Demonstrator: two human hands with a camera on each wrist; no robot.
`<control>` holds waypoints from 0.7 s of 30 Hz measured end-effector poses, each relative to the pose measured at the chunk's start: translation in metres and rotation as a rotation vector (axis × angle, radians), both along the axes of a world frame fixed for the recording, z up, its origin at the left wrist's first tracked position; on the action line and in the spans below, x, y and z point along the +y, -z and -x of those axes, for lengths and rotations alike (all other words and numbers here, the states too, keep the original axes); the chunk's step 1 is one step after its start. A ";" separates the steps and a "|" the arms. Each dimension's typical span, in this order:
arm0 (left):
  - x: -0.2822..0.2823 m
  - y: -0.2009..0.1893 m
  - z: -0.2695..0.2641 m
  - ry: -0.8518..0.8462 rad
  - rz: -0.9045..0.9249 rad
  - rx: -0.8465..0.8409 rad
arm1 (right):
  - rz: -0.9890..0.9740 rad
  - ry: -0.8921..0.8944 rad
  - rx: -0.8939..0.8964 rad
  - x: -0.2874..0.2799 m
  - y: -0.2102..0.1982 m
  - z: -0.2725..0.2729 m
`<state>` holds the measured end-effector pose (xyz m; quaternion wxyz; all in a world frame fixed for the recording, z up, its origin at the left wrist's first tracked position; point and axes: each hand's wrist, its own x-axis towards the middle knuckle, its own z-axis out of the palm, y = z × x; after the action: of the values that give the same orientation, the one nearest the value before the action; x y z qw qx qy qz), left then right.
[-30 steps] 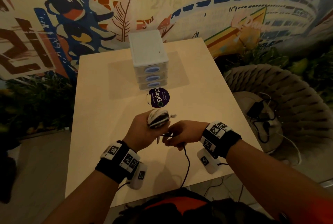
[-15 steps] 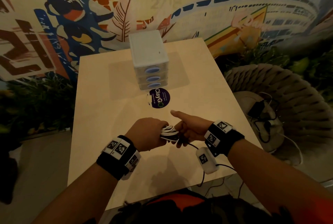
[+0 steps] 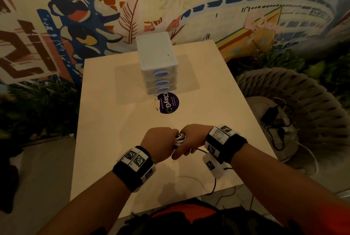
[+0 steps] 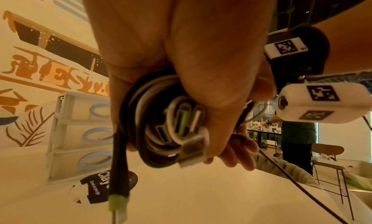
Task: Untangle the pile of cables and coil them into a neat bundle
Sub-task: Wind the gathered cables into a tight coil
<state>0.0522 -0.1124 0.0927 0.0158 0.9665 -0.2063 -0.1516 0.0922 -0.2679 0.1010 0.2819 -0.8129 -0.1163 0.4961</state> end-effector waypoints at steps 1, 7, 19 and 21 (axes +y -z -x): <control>0.000 0.000 0.000 0.009 -0.002 -0.004 | 0.016 -0.007 -0.023 0.002 -0.003 0.001; -0.004 0.001 0.000 0.068 -0.119 0.029 | 0.209 -0.153 -0.272 0.023 -0.005 0.008; 0.007 0.010 -0.001 -0.187 0.187 -0.059 | 0.189 -0.061 -0.340 0.018 -0.003 0.008; 0.011 0.008 -0.001 -0.153 0.259 -0.089 | 0.160 -0.035 -0.322 0.014 -0.006 0.005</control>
<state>0.0534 -0.1012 0.0849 0.1425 0.9751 -0.1503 -0.0791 0.0873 -0.2535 0.1068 0.1854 -0.8996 -0.1342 0.3718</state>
